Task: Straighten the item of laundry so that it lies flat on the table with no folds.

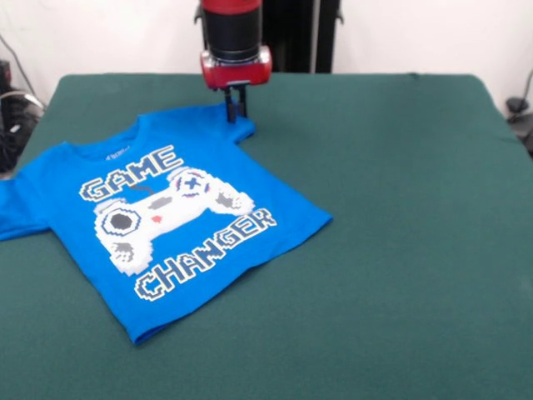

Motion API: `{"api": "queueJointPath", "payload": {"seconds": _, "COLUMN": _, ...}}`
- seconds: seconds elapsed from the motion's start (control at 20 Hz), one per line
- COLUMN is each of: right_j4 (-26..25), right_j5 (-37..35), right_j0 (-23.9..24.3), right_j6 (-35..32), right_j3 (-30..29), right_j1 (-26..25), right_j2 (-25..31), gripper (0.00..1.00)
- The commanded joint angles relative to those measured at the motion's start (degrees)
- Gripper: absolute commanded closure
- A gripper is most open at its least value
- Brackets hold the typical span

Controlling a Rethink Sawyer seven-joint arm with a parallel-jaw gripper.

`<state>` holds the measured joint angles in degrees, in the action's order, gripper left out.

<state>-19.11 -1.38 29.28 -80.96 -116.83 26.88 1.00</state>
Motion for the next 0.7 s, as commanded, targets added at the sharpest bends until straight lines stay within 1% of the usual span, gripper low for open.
{"api": "queueJointPath", "payload": {"seconds": 0.05, "right_j4": 4.28, "right_j5": -1.08, "right_j0": -4.59, "right_j6": -13.09, "right_j3": -0.13, "right_j1": -1.07, "right_j2": 1.64, "gripper": 1.0}}
{"api": "queueJointPath", "payload": {"seconds": 0.35, "right_j4": 6.24, "right_j5": -1.17, "right_j0": -6.75, "right_j6": -14.63, "right_j3": -2.51, "right_j1": 1.04, "right_j2": 1.33, "gripper": 1.0}}
{"api": "queueJointPath", "payload": {"seconds": 0.7, "right_j4": 8.12, "right_j5": -0.39, "right_j0": -8.13, "right_j6": -15.66, "right_j3": -4.1, "right_j1": 1.46, "right_j2": 1.74, "gripper": 1.0}}
